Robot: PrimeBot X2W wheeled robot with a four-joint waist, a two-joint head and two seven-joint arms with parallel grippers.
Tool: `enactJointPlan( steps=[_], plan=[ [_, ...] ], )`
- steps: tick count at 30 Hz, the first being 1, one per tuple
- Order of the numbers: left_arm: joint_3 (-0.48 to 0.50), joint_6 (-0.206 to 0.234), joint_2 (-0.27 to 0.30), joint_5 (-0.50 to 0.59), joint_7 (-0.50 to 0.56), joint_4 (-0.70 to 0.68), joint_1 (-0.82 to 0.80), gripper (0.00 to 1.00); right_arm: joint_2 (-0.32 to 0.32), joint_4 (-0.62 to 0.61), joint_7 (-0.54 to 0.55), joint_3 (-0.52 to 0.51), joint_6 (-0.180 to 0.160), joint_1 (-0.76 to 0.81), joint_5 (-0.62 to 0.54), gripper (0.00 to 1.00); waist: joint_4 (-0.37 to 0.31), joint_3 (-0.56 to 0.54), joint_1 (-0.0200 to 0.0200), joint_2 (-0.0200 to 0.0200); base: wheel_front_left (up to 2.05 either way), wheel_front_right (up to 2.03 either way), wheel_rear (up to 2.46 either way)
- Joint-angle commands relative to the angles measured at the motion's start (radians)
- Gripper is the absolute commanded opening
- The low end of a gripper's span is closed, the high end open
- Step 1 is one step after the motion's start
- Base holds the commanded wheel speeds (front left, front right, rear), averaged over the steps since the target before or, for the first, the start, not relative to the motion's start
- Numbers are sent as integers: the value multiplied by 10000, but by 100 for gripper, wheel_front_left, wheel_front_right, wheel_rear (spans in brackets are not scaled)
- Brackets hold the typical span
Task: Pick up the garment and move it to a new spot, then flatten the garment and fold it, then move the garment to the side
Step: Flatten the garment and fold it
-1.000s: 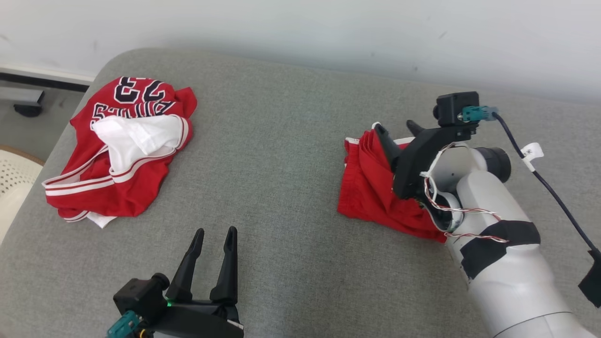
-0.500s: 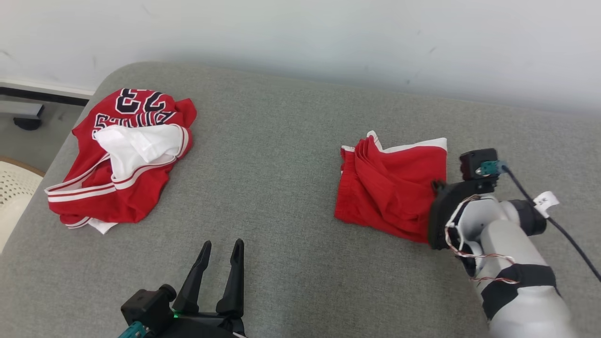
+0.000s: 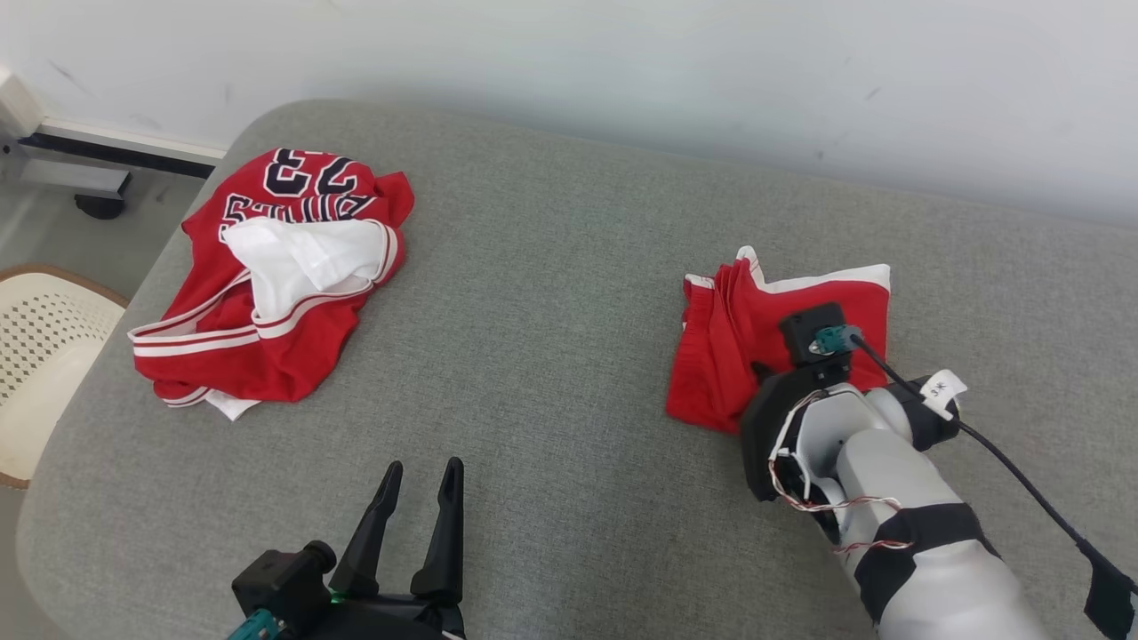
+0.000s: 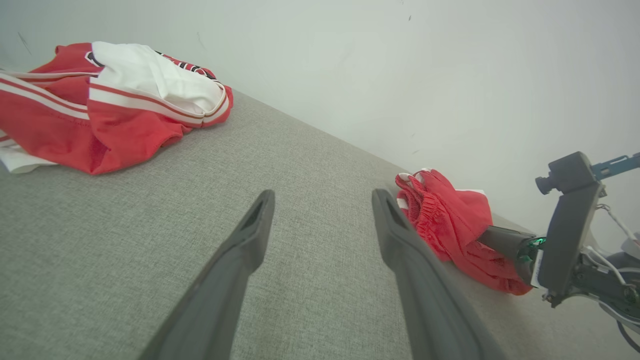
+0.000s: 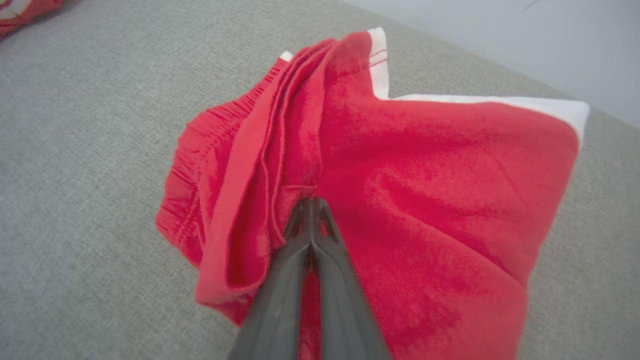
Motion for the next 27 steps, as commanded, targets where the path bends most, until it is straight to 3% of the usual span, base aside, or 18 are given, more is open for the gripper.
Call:
enactJointPlan(
  steps=[1, 8, 14, 20, 25, 27],
  plan=[
    [-7, 2, -35, -124, -54, 24, -24, 100, 27, 32, -83, 314, 5, -56, 245, 0, 57, -37, 0, 0, 0, 0, 0],
    [57, 71, 7, -136, -65, 39, 37, 100, 23, -667, 89, 2745, 5, 319, 2015, 0, 55, -136, 0, 0, 0, 0, 0],
    [90, 130, 5, -132, -79, -23, 142, 100, 22, -1389, 322, 3895, 5, 312, 2991, 0, -55, -186, 0, 0, 0, 0, 0],
    [104, 158, 20, -152, -71, -55, 239, 100, -232, -1629, 356, 2727, 3, -424, 2558, 0, -109, -220, 0, 0, 0, 0, 0],
    [25, 108, -49, -168, -75, -64, 187, 100, -640, -1440, 92, 790, 5, -504, 831, 0, 56, -189, 0, 0, 0, 0, 0],
    [-3, 102, -64, -170, -75, -66, 160, 100, -672, -1364, 48, 486, 5, -388, 441, 0, 110, -150, 0, 0, 0, 0, 0]
  ],
)
